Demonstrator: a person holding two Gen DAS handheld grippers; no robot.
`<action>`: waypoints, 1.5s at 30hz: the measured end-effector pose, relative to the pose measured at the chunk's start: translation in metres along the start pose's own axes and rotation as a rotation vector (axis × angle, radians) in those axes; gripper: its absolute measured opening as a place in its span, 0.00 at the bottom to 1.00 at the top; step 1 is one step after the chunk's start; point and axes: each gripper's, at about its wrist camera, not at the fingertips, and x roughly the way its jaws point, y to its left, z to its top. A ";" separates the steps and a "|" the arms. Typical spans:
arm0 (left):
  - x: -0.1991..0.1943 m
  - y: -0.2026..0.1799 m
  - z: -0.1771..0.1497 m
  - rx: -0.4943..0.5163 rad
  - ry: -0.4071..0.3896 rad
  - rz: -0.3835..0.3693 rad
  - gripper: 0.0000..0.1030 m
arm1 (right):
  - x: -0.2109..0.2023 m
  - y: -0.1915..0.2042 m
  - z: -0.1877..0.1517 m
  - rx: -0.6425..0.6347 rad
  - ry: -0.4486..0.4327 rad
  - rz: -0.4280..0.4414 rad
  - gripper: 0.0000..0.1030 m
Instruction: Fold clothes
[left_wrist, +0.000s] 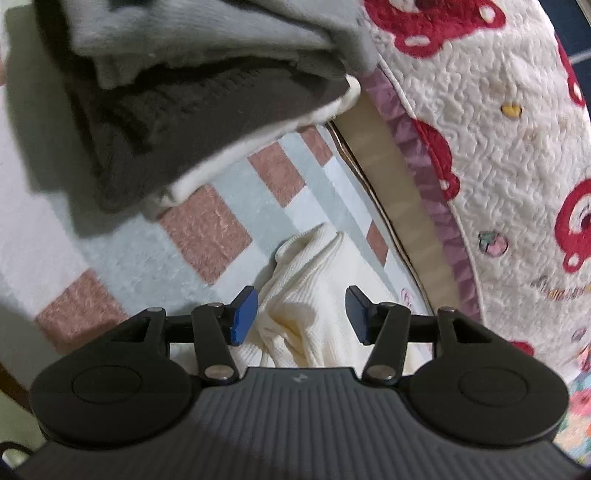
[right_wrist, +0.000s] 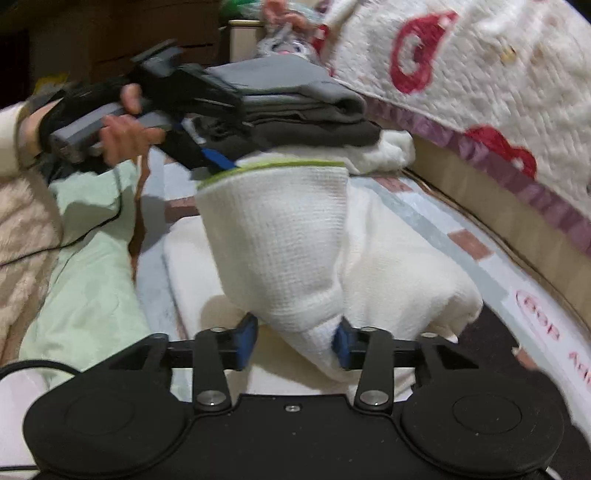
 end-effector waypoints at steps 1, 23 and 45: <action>0.002 -0.002 0.000 0.012 0.002 0.003 0.52 | 0.001 0.005 0.001 -0.023 0.005 0.002 0.50; -0.009 -0.018 -0.013 0.044 0.093 -0.027 0.46 | -0.053 -0.030 0.034 0.286 -0.252 -0.097 0.17; 0.017 -0.007 -0.103 -0.772 -0.060 -0.374 0.81 | -0.049 -0.052 0.078 0.408 -0.290 -0.164 0.17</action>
